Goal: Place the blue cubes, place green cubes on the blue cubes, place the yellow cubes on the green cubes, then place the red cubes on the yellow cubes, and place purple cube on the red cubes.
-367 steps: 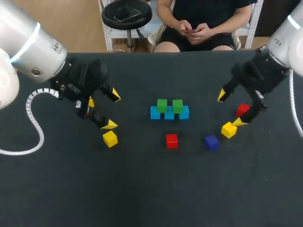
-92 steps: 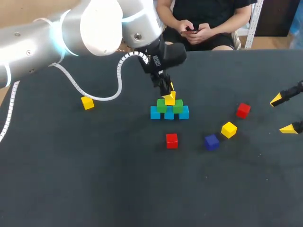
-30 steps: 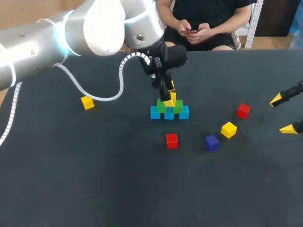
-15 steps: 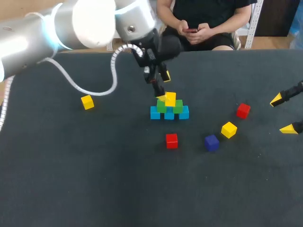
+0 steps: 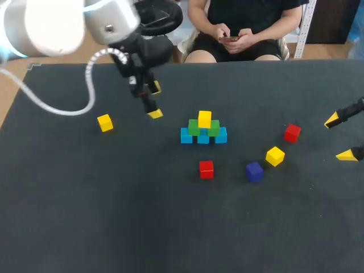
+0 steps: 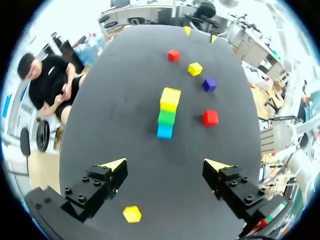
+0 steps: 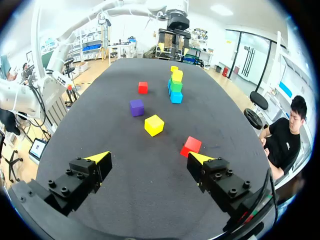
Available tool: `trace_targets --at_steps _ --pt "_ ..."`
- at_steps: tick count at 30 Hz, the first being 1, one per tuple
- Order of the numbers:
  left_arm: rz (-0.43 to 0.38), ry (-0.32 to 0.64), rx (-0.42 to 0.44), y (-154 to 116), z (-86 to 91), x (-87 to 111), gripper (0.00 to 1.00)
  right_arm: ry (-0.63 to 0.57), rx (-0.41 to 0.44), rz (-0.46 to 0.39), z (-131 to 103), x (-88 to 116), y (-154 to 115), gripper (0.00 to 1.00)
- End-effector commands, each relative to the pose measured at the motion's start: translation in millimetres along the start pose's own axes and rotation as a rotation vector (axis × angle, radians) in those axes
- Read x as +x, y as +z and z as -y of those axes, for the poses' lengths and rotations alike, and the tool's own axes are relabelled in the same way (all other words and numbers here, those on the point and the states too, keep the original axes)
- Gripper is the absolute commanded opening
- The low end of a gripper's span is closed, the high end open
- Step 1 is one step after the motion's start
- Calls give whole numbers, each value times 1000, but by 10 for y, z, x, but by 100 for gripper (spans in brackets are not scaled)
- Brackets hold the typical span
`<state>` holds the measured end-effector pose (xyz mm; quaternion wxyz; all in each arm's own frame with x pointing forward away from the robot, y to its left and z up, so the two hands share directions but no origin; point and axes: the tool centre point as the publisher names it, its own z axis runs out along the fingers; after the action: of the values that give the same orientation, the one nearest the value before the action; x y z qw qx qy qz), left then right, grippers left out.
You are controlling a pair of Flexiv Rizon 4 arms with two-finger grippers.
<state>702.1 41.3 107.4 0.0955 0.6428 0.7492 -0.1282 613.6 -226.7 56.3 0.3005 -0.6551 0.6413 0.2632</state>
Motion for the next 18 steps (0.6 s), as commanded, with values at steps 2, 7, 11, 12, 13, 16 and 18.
trace_targets --at_steps 2,7,11,12,13,16,18 --pt "42 -84 -159 -33 58 469 100 -1 -1 3 9 8 5 100" --pt "71 -168 -210 -17 -9 733 100 -1 -1 3 9 8 5 100" --pt "36 -189 -213 18 -59 883 100 -1 -1 3 9 8 5 100" --pt "40 -187 -214 14 -68 912 100 -1 -1 3 9 8 5 100" --pt "43 -191 -215 11 -81 947 100 -1 -1 3 9 8 5 100" --pt "37 -221 -225 6 -118 1066 100 -1 -1 3 9 8 5 100" --pt "45 -236 -236 -7 -137 1125 100 -1 -1 3 9 8 5 100"
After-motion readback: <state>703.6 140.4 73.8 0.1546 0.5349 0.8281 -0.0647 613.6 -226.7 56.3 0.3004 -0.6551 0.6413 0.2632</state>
